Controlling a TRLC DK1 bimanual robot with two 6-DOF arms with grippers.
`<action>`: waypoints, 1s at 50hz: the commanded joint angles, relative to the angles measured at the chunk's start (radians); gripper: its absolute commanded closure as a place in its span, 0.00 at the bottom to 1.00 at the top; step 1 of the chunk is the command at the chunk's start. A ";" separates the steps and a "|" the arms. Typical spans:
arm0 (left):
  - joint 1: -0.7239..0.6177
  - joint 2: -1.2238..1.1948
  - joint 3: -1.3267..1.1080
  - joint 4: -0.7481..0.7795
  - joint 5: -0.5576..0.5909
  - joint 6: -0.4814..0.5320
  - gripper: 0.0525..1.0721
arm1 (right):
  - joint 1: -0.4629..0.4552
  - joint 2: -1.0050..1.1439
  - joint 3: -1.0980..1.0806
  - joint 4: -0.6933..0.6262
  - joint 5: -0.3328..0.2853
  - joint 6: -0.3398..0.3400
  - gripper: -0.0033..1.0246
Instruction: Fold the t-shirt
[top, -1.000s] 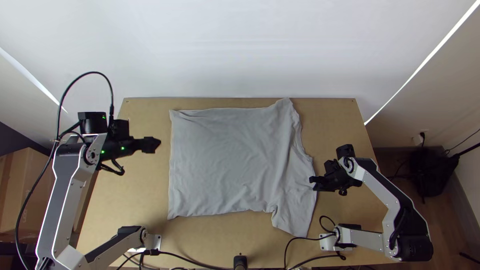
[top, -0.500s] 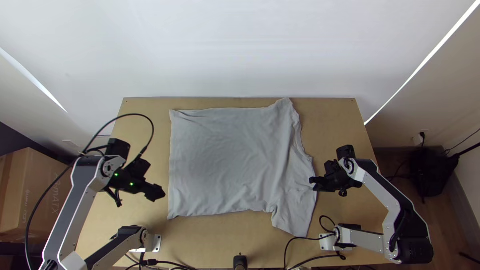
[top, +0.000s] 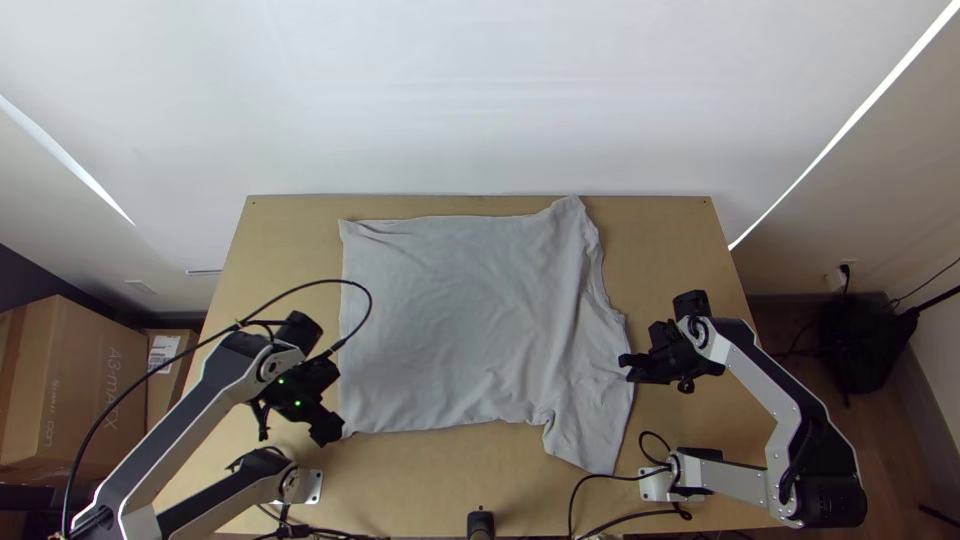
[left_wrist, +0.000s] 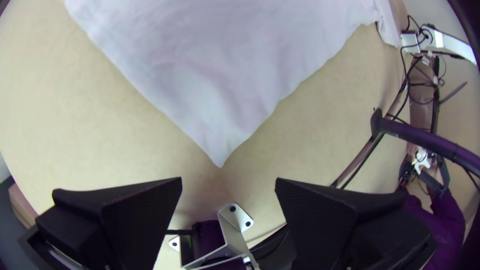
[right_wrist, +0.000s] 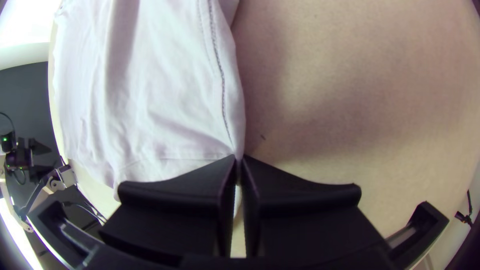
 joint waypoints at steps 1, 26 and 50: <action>-0.054 0.015 -0.046 0.032 -0.030 -0.044 0.14 | 0.002 -0.014 -0.030 -0.001 0.012 0.004 0.97; -0.141 0.195 -0.083 0.135 -0.071 -0.081 0.14 | -0.001 -0.016 -0.033 -0.001 0.012 0.004 0.97; -0.201 0.331 -0.081 0.178 -0.119 -0.131 0.15 | -0.004 -0.017 -0.031 -0.001 0.012 0.002 0.97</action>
